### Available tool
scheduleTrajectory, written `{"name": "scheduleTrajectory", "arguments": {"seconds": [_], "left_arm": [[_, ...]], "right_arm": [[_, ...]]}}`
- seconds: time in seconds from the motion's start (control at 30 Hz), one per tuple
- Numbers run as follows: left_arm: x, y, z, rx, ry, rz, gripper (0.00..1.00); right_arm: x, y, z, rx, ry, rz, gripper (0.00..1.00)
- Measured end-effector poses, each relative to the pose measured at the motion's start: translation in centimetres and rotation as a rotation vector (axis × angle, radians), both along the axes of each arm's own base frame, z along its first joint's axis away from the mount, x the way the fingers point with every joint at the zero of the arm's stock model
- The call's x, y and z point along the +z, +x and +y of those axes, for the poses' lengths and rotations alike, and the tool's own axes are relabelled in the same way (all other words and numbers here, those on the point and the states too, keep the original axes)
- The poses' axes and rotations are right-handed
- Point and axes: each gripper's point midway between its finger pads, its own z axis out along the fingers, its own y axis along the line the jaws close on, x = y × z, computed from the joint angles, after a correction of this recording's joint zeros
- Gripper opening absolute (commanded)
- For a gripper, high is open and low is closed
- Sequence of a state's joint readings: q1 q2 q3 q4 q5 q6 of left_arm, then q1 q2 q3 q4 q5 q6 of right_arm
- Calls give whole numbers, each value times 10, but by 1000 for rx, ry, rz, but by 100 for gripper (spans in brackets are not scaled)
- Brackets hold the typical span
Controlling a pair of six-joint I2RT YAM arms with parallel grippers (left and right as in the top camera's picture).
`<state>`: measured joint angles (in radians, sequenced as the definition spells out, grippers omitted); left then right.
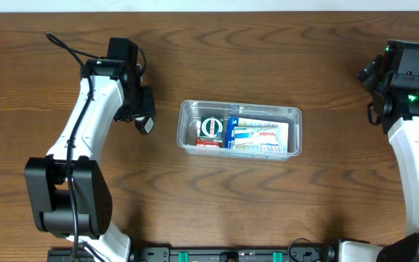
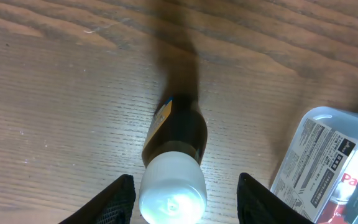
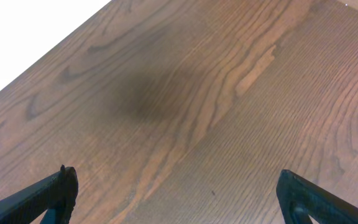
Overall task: Pack container
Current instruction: 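Lower left gripper over the brown bottle and close on its body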
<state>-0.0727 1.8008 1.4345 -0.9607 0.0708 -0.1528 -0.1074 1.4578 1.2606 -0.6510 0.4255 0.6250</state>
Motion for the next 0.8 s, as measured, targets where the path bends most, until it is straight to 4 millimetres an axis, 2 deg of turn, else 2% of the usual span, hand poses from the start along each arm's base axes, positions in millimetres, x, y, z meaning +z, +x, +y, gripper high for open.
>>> {"name": "scheduleTrajectory", "arguments": {"seconds": [0.8], "left_arm": [[0, -3, 0, -256, 40, 6, 54]], "right_arm": [[0, 0, 0, 0, 0, 0, 99]]}}
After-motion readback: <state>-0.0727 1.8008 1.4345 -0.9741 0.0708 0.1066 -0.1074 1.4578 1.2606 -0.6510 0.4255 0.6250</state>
